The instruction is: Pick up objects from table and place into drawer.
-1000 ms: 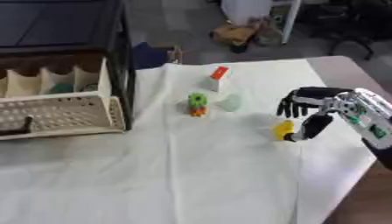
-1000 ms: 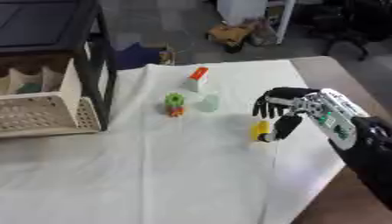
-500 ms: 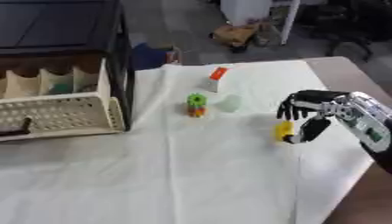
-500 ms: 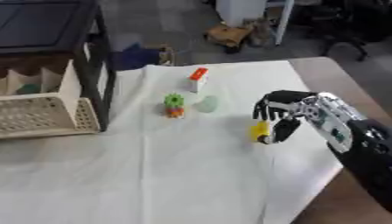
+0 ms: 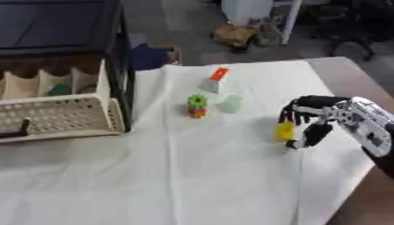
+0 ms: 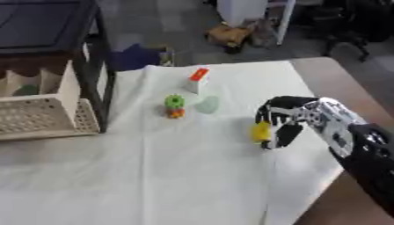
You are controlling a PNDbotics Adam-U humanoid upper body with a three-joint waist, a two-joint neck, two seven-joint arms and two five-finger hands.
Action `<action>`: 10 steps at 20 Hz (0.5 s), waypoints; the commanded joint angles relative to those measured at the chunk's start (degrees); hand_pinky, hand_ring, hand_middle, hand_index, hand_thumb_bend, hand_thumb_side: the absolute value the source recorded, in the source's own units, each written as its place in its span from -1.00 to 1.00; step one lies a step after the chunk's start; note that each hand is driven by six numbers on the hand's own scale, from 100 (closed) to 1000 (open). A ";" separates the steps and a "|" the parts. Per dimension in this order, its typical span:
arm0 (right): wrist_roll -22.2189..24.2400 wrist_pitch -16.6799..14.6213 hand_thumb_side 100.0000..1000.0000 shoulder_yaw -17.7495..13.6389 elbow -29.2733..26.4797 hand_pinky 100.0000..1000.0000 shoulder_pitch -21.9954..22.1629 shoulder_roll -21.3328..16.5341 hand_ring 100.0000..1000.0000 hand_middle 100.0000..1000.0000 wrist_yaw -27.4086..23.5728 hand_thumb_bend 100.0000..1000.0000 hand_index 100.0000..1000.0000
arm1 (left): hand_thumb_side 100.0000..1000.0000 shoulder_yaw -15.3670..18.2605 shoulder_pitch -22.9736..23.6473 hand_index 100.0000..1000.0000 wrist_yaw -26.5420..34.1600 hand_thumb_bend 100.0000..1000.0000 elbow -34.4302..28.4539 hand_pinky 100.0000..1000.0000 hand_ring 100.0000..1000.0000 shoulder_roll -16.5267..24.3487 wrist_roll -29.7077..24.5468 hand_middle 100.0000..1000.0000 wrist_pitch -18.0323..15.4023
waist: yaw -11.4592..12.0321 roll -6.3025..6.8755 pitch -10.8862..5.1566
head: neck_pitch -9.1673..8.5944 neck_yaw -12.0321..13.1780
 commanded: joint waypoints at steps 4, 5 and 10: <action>-0.80 0.02 -0.67 -0.21 0.40 0.05 -0.95 -1.20 0.17 0.08 1.36 -0.37 0.49 | 1.00 0.78 -0.21 0.15 0.20 -1.00 -0.68 -0.46 -0.49 0.89 -0.30 -0.42 -0.04 | 0.15 -0.02 -0.82 | -0.70 -0.21; -1.01 0.05 -0.67 -0.18 0.59 0.05 -0.99 -1.14 0.16 0.08 1.50 -0.36 0.49 | 1.00 0.78 -0.18 0.15 0.21 -1.00 -0.68 -0.46 -0.49 0.87 -0.34 -0.42 -0.05 | 0.17 -0.01 -0.80 | -0.72 -0.23; -1.86 0.36 -0.64 -0.08 1.07 0.04 -1.19 -0.95 0.16 0.07 1.46 -0.36 0.48 | 1.00 0.80 -0.07 0.14 0.19 -1.00 -0.68 -0.46 -0.49 0.75 -0.51 -0.42 -0.07 | 0.28 0.03 -0.70 | -0.76 -0.34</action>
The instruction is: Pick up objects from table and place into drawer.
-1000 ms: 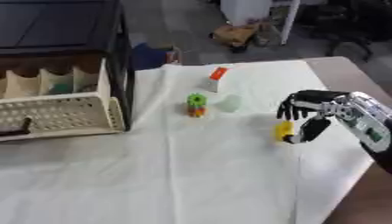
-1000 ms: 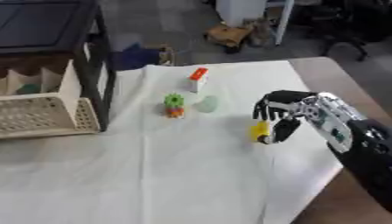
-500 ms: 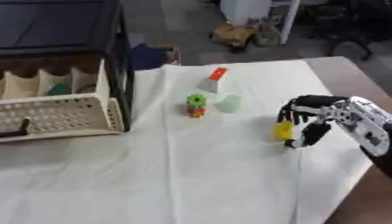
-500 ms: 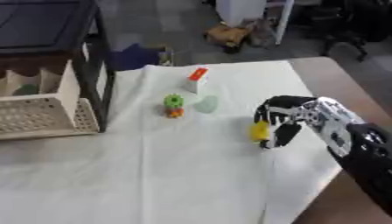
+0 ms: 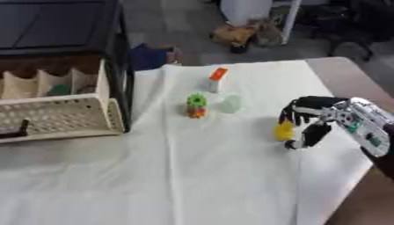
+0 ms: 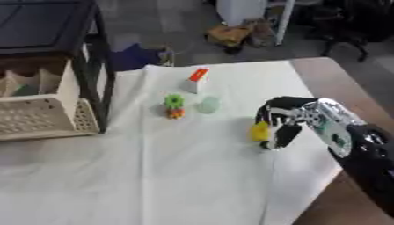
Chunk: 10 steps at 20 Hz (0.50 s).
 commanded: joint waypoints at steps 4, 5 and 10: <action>-0.71 0.50 -0.63 0.05 0.37 0.02 -0.79 -1.10 0.15 0.06 0.26 -0.37 0.46 | 1.00 0.86 -0.37 0.14 0.13 -1.00 -0.68 -0.46 -0.49 0.71 -0.24 -0.42 -0.07 | 0.11 0.02 -0.65 | -0.77 -0.31; -0.67 0.56 -0.63 0.10 0.47 0.02 -0.81 -1.10 0.15 0.06 0.26 -0.38 0.46 | 1.00 0.87 -0.36 0.14 0.13 -1.00 -0.68 -0.46 -0.49 0.71 -0.24 -0.42 -0.09 | 0.14 0.02 -0.64 | -0.78 -0.33; -0.22 0.52 -0.60 0.25 0.76 0.01 -1.04 -1.05 0.15 0.05 -0.12 -0.45 0.46 | 1.00 0.94 -0.29 0.13 0.05 -1.00 -0.68 -0.46 -0.49 0.69 -0.22 -0.42 -0.12 | 0.22 0.01 -0.60 | -0.82 -0.42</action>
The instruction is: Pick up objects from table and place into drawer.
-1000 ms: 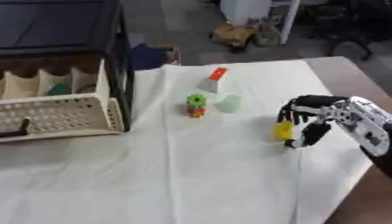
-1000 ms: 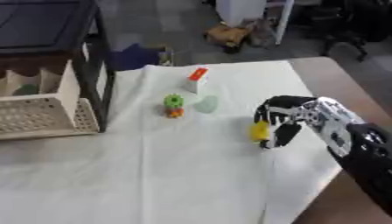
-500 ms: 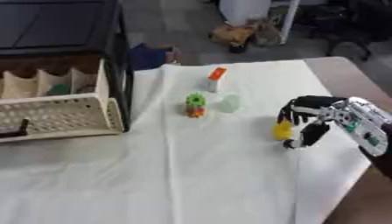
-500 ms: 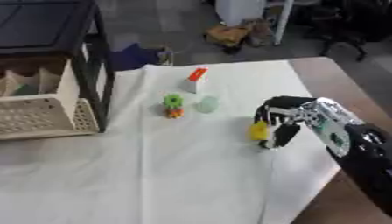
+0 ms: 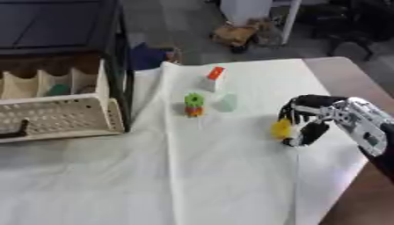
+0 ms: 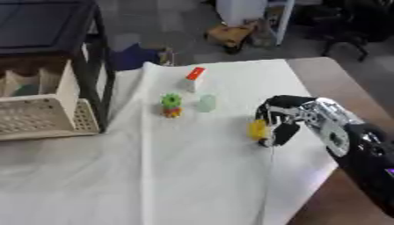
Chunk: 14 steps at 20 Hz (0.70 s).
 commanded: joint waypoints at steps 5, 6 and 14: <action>2.31 -0.10 -0.58 0.01 -0.10 0.01 -1.44 -1.53 0.15 0.06 -1.34 -0.51 0.51 | 1.00 0.97 -0.22 0.13 -0.06 -1.00 -0.68 -0.46 -0.49 0.74 -0.09 -0.42 -0.03 | 0.11 -0.07 -0.73 | -0.71 -0.13; 2.63 -0.01 -0.56 -0.07 -0.30 0.02 -1.67 -1.66 0.16 0.06 -1.65 -0.51 0.53 | 1.00 0.98 -0.23 0.13 -0.05 -1.00 -0.68 -0.46 -0.49 0.76 -0.08 -0.42 -0.04 | 0.11 -0.09 -0.75 | -0.71 -0.13; 4.51 0.93 -0.54 -0.66 -1.25 0.04 -3.45 -1.95 0.18 0.08 -3.19 -0.49 0.63 | 1.00 1.00 -0.27 0.13 0.12 -1.00 -0.68 -0.46 -0.49 0.80 -0.09 -0.42 -0.04 | 0.22 -0.21 -0.89 | -0.93 -0.11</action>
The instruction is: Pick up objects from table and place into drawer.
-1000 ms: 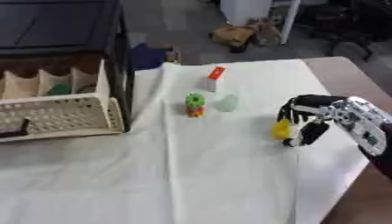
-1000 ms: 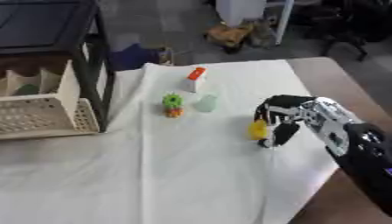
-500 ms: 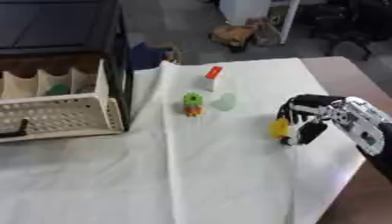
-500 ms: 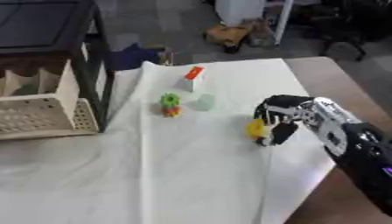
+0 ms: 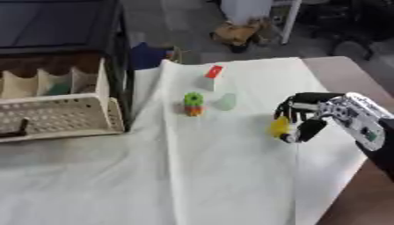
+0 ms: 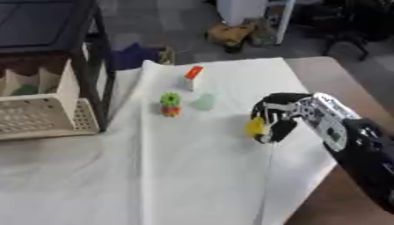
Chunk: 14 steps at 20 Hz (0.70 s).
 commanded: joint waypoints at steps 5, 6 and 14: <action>0.52 0.62 -0.52 -1.31 -1.95 0.05 -1.59 -2.02 0.19 0.08 -0.80 -0.42 0.67 | 1.00 0.99 -0.35 0.13 0.21 -1.00 -0.68 -0.46 -0.49 0.74 -0.12 -0.42 0.05 | 0.04 -0.23 -1.01 | -0.74 -0.11; 0.40 0.73 -0.52 -1.35 -2.02 0.04 -1.67 -2.03 0.19 0.08 -0.72 -0.42 0.67 | 1.00 0.99 -0.33 0.13 0.21 -1.00 -0.68 -0.46 -0.49 0.73 -0.14 -0.42 0.05 | 0.05 -0.24 -1.02 | -0.74 -0.13; 0.80 0.58 -0.55 -0.87 -1.17 0.05 -1.87 -1.92 0.21 0.09 0.35 -0.43 0.67 | 1.00 1.07 -0.24 0.12 0.24 -1.00 -0.68 -0.46 -0.49 0.59 -0.16 -0.42 0.07 | 0.21 -0.29 -0.99 | -0.77 -0.27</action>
